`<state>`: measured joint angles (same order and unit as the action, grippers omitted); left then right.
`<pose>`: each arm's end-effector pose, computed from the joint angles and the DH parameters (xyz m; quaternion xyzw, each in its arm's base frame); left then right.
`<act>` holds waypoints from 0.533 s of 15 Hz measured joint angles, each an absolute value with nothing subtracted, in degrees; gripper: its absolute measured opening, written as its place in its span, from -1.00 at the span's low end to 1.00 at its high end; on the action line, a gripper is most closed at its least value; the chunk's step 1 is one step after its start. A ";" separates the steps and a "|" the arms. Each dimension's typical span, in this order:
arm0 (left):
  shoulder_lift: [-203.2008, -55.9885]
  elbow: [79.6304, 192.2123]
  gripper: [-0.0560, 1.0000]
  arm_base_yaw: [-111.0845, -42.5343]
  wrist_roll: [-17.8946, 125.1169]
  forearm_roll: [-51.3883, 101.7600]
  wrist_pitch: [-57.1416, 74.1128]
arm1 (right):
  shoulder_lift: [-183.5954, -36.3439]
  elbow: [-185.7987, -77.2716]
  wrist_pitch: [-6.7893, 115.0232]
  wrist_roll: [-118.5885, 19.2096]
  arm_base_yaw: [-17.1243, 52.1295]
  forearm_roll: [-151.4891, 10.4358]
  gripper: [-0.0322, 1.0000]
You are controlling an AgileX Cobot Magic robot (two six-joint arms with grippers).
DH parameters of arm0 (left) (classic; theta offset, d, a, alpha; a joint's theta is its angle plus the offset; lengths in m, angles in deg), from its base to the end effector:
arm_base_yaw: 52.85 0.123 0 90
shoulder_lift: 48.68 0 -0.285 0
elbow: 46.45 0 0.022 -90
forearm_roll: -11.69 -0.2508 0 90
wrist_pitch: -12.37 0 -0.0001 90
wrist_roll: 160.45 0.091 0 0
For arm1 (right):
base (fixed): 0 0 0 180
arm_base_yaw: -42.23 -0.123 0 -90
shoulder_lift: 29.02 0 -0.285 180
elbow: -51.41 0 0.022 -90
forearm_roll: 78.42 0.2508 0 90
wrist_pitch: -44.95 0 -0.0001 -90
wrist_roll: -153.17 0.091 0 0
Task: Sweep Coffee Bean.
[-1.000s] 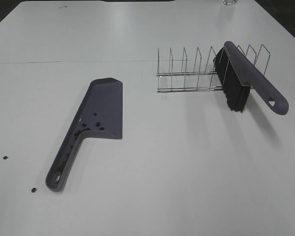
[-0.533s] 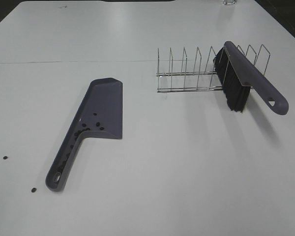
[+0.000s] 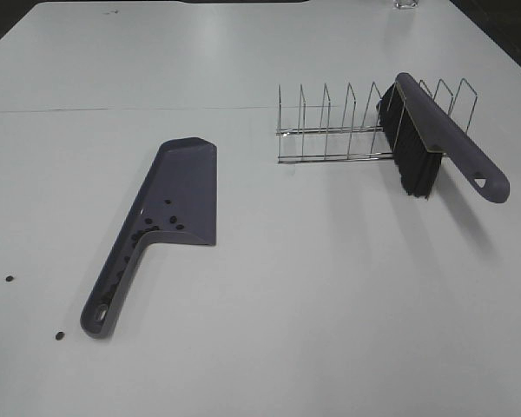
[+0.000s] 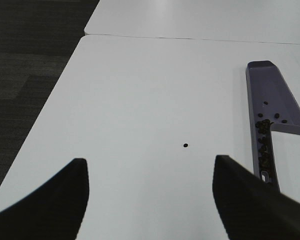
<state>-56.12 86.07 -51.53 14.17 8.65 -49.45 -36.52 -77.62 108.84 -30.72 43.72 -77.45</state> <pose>-0.0089 0.0041 0.2811 -0.0513 0.8496 0.0079 0.5249 -0.0034 0.0015 0.2613 -0.0187 0.8759 -0.0142 0.4819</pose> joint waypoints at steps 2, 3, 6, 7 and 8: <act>-56.12 86.07 0.31 -51.53 14.17 8.65 -49.45 | -36.52 -77.62 108.84 -30.72 43.72 -77.62 0.34; -56.12 86.07 0.31 -51.53 14.17 8.65 -49.45 | -36.52 -77.62 108.84 -30.72 43.72 -77.85 0.34; -56.07 86.07 0.31 -51.53 14.17 8.65 -49.45 | -36.52 -77.62 108.84 -30.72 43.72 -78.02 0.34; -56.07 86.07 0.31 -51.53 14.17 8.65 -49.45 | -36.52 -77.62 108.84 -30.72 43.72 -78.42 0.34; -56.07 86.07 0.31 -51.53 14.17 8.65 -49.45 | -36.52 -77.62 108.84 -30.72 43.72 -78.42 0.34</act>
